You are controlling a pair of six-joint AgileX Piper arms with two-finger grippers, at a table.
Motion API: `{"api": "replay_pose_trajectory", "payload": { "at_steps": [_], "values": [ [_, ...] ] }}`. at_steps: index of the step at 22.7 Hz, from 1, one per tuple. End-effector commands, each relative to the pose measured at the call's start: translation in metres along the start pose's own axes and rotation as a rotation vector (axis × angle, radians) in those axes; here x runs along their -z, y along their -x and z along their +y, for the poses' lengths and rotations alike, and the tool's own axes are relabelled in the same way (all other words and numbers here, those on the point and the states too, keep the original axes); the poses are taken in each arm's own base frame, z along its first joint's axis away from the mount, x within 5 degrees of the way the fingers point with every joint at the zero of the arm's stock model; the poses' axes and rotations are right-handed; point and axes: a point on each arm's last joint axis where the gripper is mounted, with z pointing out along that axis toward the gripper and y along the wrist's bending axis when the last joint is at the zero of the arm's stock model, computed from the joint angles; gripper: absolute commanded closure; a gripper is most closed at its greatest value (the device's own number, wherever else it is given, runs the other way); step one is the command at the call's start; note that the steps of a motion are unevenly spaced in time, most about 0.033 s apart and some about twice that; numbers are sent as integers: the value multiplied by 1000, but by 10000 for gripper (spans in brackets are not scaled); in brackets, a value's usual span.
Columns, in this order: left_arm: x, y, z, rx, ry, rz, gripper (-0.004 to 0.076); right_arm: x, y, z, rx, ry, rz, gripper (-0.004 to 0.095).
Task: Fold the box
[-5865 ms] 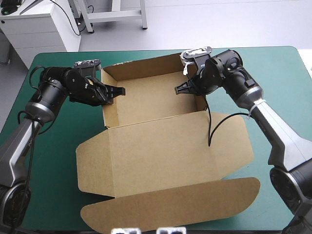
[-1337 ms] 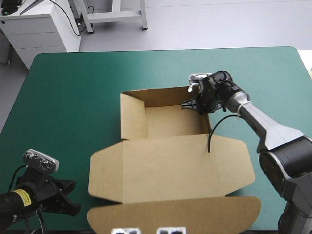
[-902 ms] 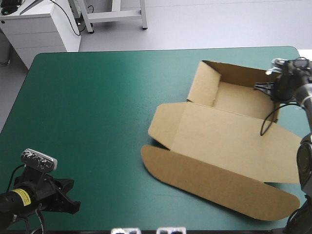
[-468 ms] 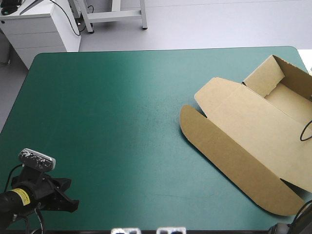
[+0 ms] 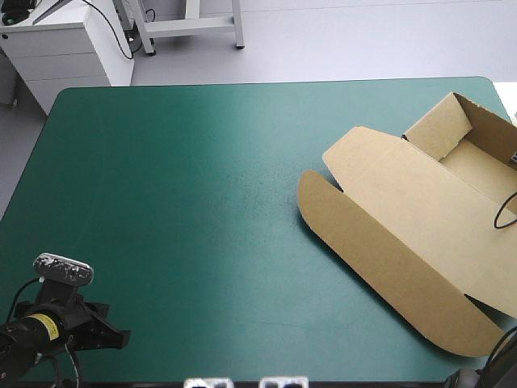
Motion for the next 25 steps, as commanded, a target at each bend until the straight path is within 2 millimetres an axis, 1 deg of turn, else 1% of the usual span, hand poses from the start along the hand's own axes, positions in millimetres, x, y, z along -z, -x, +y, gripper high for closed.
{"api": "replay_pose_trajectory", "payload": {
  "at_steps": [1,4,6,7,8,9,10,11,12,13,15,16,17,18,19,20,21,22,24,25],
  "values": [
    [4,8,0,4,2,-54,732,50,12,-3,29,-5,-80,421],
    [4,8,0,1,2,-54,732,71,16,-4,34,-10,-67,423],
    [4,8,0,-4,2,-54,732,86,19,-3,33,0,-98,423],
    [4,8,0,-4,2,-54,732,101,17,-1,35,37,-128,422],
    [4,8,0,-4,2,-54,732,111,15,0,48,58,-146,423],
    [4,8,0,-4,2,-54,732,127,11,1,97,86,-180,423],
    [4,8,0,-5,4,-55,732,135,8,1,128,97,-197,423],
    [4,8,1,-9,16,-59,732,152,0,3,157,138,-224,423],
    [4,9,4,-19,43,-61,732,169,-10,4,148,188,-247,437],
    [4,9,5,-24,55,-62,732,180,-18,4,144,213,-264,461],
    [4,9,6,-31,73,-68,732,209,-38,7,143,282,-313,560],
    [3,9,7,-34,76,-69,732,220,-48,12,144,341,-323,625],
    [0,8,7,-36,75,-72,732,233,-60,15,166,380,-342,679],
    [-6,4,6,-37,70,-84,732,245,-77,21,212,420,-358,755],
    [-10,1,6,-35,61,-94,732,251,-91,27,243,443,-358,810],
    [-16,-5,5,-33,48,-92,732,261,-112,34,307,468,-366,869],
    [-19,-10,4,-29,38,-90,732,264,-122,38,349,481,-370,892],
    [-21,-14,3,-25,29,-87,732,269,-139,42,398,496,-370,917],
    [-24,-21,4,-24,26,-94,732,275,-163,45,478,525,-378,925],
    [-25,-24,4,-25,27,-103,732,275,-178,48,534,544,-368,925]
  ]
}}
